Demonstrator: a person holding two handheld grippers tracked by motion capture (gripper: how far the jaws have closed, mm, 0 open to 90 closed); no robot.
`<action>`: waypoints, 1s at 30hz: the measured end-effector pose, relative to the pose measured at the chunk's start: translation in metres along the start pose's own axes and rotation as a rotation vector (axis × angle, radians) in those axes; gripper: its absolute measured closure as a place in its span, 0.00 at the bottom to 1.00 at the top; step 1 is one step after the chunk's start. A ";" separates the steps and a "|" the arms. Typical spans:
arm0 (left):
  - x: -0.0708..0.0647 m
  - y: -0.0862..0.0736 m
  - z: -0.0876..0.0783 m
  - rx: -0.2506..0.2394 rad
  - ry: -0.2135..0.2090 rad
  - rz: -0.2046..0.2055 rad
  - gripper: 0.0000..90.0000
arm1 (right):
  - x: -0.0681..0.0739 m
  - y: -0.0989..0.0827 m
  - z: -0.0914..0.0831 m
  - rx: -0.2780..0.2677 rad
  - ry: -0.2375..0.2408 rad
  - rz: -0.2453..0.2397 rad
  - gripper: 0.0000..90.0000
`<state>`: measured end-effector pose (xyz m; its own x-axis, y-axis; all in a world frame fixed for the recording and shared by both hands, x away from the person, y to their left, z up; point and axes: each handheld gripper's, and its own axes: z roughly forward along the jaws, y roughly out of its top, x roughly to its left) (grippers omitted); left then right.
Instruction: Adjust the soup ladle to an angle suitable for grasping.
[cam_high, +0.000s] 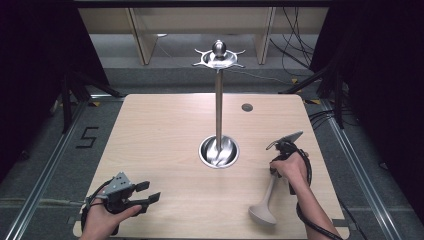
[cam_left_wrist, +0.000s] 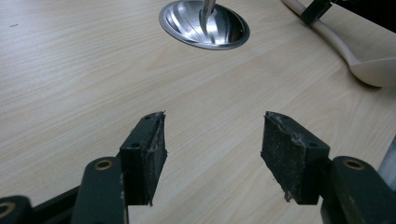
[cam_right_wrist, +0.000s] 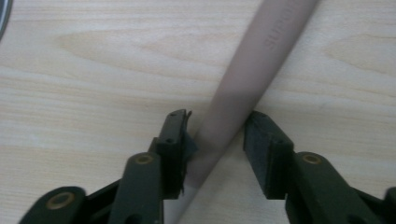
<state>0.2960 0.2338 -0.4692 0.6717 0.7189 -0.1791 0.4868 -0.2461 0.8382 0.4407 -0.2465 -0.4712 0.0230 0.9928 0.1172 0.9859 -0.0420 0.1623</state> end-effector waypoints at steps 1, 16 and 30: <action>0.000 0.000 0.000 0.000 0.000 0.000 0.43 | 0.000 0.000 0.000 0.006 0.016 0.000 0.74; 0.000 -0.001 0.000 0.006 0.006 -0.006 0.43 | -0.011 -0.010 -0.020 -0.177 0.189 -0.050 0.82; 0.000 -0.001 0.001 0.011 0.021 -0.010 0.43 | -0.030 -0.048 -0.066 -0.498 0.363 -0.274 0.82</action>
<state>0.2965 0.2336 -0.4705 0.6549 0.7349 -0.1762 0.4994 -0.2459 0.8308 0.3815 -0.2820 -0.4182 -0.3597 0.8782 0.3152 0.7519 0.0727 0.6553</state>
